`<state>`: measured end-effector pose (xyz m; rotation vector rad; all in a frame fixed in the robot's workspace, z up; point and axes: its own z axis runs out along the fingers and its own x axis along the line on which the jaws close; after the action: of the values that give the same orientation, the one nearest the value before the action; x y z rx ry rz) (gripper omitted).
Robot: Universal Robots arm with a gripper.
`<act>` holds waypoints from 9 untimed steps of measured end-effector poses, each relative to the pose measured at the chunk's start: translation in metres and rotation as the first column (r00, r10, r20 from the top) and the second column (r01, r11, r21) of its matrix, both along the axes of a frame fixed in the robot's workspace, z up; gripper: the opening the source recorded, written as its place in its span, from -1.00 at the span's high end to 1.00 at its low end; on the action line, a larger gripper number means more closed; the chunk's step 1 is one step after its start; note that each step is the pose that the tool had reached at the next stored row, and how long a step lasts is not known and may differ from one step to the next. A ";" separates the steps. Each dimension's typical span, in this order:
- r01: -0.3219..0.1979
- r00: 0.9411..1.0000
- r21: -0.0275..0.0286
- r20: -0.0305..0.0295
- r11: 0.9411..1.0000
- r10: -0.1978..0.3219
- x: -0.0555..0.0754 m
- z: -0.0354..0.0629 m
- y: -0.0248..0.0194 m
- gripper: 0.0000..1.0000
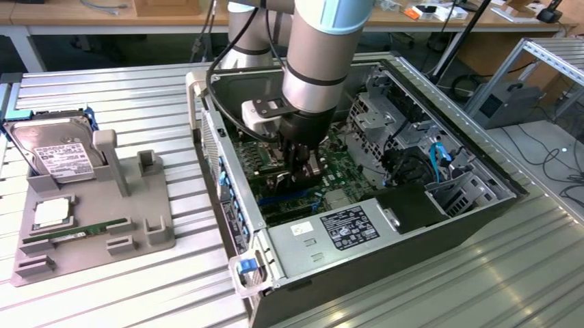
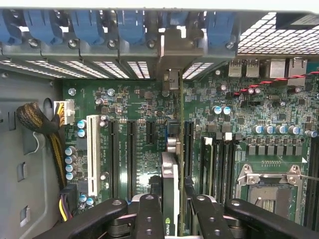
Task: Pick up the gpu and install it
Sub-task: 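Insert the gpu into the slot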
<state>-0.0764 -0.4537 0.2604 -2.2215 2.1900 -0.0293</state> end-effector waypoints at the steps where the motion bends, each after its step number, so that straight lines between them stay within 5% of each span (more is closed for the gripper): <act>1: 0.001 1.000 0.000 0.000 1.000 -0.001 0.000 0.0000 -0.0003 0.45; 9: 0.014 1.000 0.000 0.000 1.000 -0.014 0.000 0.0015 -0.0015 0.45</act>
<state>-0.0763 -0.4552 0.2619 -2.2065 2.2056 -0.0297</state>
